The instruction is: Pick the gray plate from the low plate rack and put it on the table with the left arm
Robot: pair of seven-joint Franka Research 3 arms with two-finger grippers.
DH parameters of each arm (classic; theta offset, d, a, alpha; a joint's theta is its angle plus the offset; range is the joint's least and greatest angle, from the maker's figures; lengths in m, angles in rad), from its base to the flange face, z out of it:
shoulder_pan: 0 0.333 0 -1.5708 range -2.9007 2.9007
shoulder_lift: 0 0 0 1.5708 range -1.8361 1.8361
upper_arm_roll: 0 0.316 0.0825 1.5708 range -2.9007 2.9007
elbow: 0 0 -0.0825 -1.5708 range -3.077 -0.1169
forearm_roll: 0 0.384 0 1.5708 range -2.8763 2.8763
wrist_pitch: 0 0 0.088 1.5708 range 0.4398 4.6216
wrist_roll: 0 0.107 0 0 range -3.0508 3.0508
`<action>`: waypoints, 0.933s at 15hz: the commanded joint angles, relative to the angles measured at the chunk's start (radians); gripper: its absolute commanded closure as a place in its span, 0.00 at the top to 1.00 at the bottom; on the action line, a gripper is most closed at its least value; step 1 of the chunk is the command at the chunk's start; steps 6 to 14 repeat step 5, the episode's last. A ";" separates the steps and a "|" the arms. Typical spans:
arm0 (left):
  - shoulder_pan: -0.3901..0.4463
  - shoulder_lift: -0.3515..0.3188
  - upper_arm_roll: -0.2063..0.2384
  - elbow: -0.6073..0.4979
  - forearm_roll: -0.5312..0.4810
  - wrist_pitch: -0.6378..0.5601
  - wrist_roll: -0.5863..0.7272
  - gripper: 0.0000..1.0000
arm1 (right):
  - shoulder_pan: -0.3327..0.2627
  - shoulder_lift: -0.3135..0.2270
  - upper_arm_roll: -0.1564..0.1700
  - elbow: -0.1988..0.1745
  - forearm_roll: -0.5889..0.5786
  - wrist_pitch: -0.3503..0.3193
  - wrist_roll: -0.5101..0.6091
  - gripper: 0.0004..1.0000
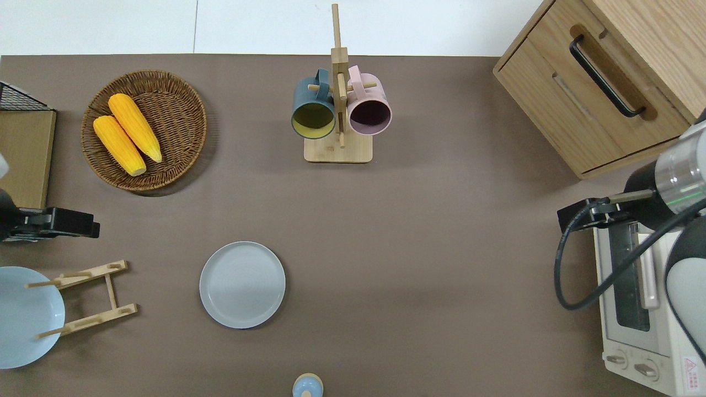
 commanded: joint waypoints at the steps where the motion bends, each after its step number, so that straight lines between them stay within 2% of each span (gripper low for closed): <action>1: -0.006 0.019 -0.019 0.059 0.089 -0.046 -0.016 0.99 | -0.023 -0.002 0.021 0.007 -0.006 -0.011 0.012 0.98; 5: -0.006 0.019 -0.038 0.059 0.091 -0.046 -0.023 0.99 | -0.023 -0.002 0.020 0.006 -0.006 -0.011 0.012 0.98; 14: -0.006 0.019 -0.038 0.059 0.091 -0.046 -0.023 0.99 | -0.023 -0.002 0.020 0.006 -0.006 -0.011 0.012 0.98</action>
